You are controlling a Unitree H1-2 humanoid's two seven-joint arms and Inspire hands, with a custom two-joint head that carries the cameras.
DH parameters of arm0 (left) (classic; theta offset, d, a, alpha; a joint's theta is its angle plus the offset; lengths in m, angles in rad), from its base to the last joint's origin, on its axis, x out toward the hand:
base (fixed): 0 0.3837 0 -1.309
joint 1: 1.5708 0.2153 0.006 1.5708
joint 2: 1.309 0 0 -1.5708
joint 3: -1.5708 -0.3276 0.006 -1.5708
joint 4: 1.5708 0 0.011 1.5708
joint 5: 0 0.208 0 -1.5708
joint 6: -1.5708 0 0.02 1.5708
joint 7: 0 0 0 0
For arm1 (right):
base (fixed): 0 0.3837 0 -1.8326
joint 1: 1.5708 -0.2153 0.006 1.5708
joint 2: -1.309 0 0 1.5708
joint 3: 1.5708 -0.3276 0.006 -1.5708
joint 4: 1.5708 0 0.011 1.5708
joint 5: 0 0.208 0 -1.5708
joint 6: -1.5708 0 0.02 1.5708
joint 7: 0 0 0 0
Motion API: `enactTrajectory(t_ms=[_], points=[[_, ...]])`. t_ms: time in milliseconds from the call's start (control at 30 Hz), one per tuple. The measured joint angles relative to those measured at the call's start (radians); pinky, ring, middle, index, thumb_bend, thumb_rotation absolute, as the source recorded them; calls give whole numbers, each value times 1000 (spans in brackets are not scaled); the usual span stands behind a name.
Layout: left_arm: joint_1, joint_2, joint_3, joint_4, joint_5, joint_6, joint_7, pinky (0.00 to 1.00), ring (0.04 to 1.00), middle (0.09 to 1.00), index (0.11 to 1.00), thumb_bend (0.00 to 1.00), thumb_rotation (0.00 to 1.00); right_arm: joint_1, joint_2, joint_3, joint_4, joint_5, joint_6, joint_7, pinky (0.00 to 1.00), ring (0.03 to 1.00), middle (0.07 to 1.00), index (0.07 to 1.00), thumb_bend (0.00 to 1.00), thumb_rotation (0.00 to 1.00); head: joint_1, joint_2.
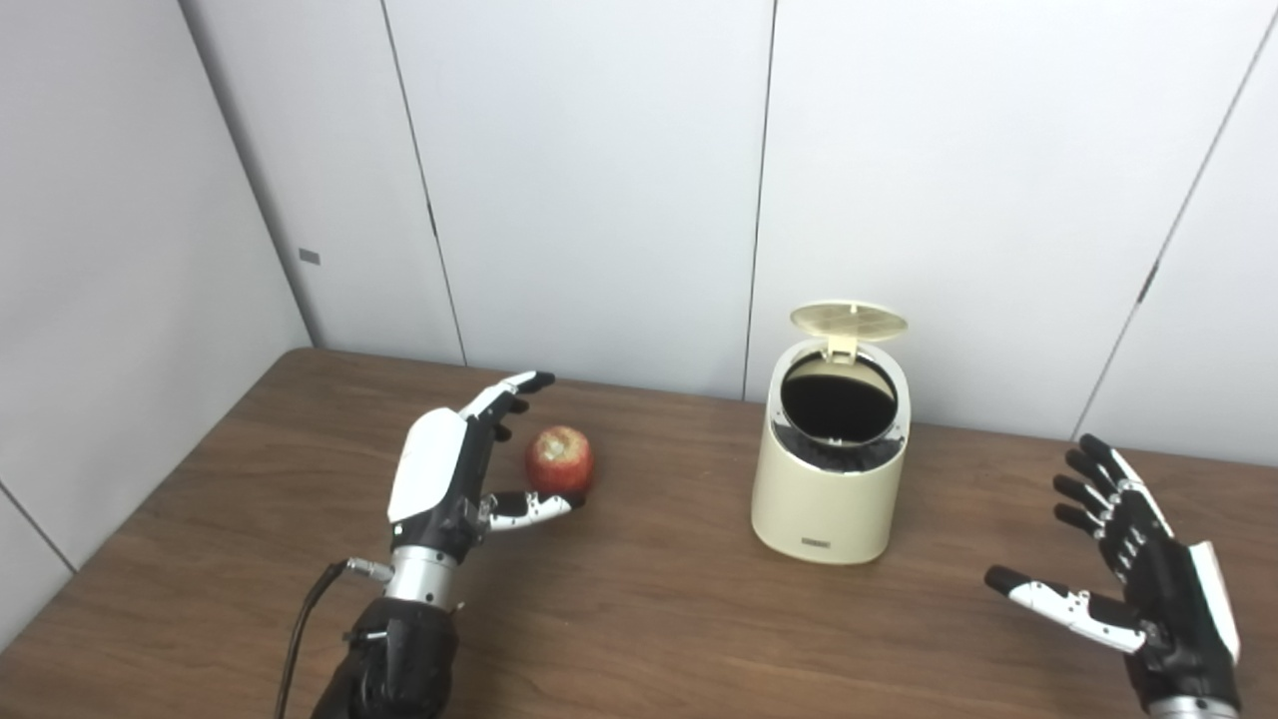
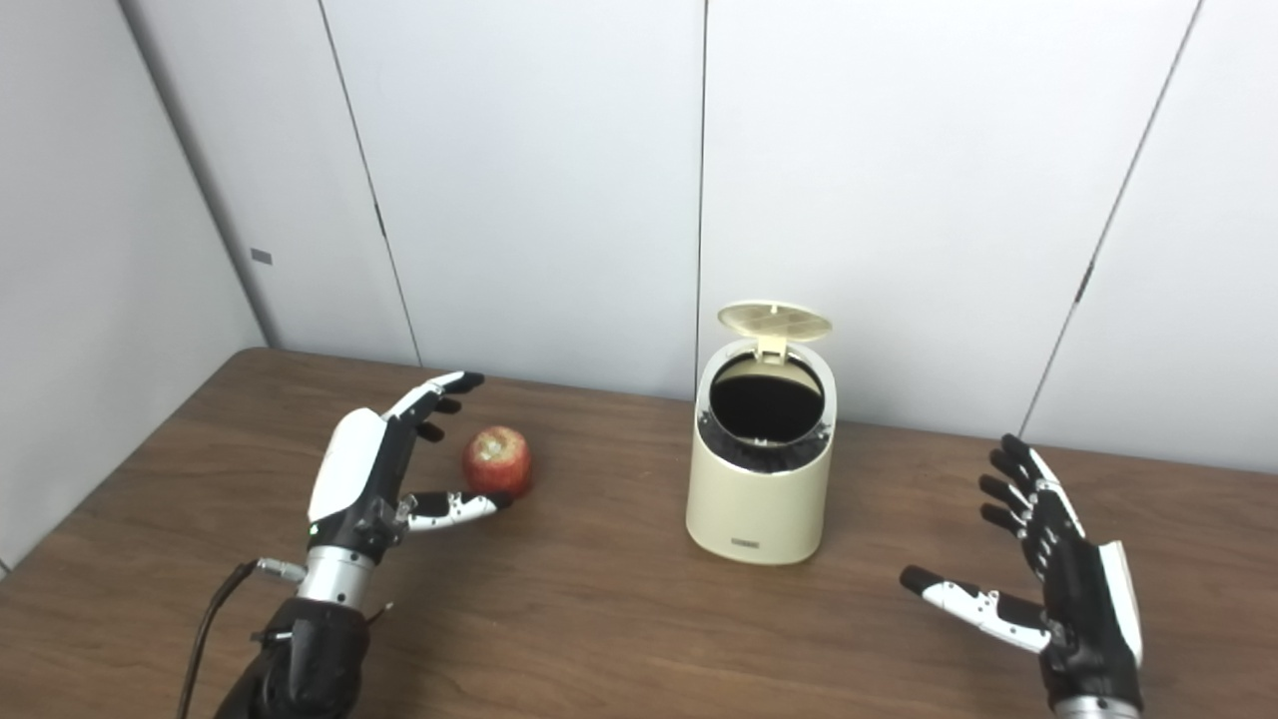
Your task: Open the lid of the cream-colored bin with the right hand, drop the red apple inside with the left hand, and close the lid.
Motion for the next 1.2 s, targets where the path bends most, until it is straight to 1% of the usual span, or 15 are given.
enactTrajectory(t_ms=[133, 200, 333, 400, 467, 633, 700, 767, 833, 933, 1133, 1200], points=[[-2, 5, 0, 1, 1, 52, 5, 661, 802, 845, 838, 848, 69, 2, 0, 1, -5, -7, 8, 0, 755, 823, 883, 896, 714, 11, 0, -2], [-2, 8, -4, 4, 3, 66, 6, 666, 809, 847, 844, 847, 69, 4, 1, 2, -9, -9, 9, 0, 752, 819, 882, 895, 713, 12, -2, 0], [-6, 15, -19, 31, 8, 83, 19, 670, 817, 854, 851, 843, 75, 5, 3, 5, -15, -9, 9, 0, 753, 819, 882, 895, 718, 22, -3, 2], [-7, 20, -29, 42, 21, 88, 22, 689, 834, 869, 858, 833, 88, 5, 3, 5, -17, -9, 9, 0, 746, 815, 879, 891, 719, 25, -3, 2], [-13, 24, -39, 58, 26, 94, 24, 693, 840, 871, 855, 843, 106, 6, 3, 5, -21, -11, 12, 0, 743, 812, 878, 892, 715, 28, -3, 2], [-47, 32, -59, 115, 33, 118, 29, 686, 857, 880, 867, 851, 130, 8, 5, 9, -46, -15, 31, 0, 757, 817, 882, 896, 716, 41, -8, 6], [-60, 32, -65, 137, 33, 128, 30, 683, 857, 879, 871, 855, 161, 10, 5, 8, -48, -12, 47, 1, 754, 818, 883, 896, 718, 35, -12, 9], [-67, 32, -72, 152, 32, 141, 30, 678, 857, 878, 874, 858, 176, 12, 6, 9, -52, -10, 49, 1, 754, 818, 882, 894, 718, 35, -15, 11], [-76, 32, -80, 171, 32, 143, 33, 664, 851, 870, 874, 858, 183, 16, 6, 8, -64, -10, 52, 1, 752, 817, 880, 891, 719, 37, -15, 11], [-94, 32, -86, 234, 30, 144, 41, 669, 856, 872, 875, 859, 183, 16, 6, 9, -81, -12, 54, 0, 734, 807, 878, 886, 718, 38, -18, 12], [-117, 33, -92, 316, 6, 132, 80, 682, 878, 887, 886, 848, 162, 20, 6, 10, -83, -14, 63, 1, 750, 817, 883, 890, 713, 26, -23, 15], [-128, 33, -97, 344, -6, 125, 96, 673, 869, 880, 883, 847, 156, 24, 6, 11, -83, -17, 63, 1, 747, 818, 882, 890, 716, 31, -26, 15]])
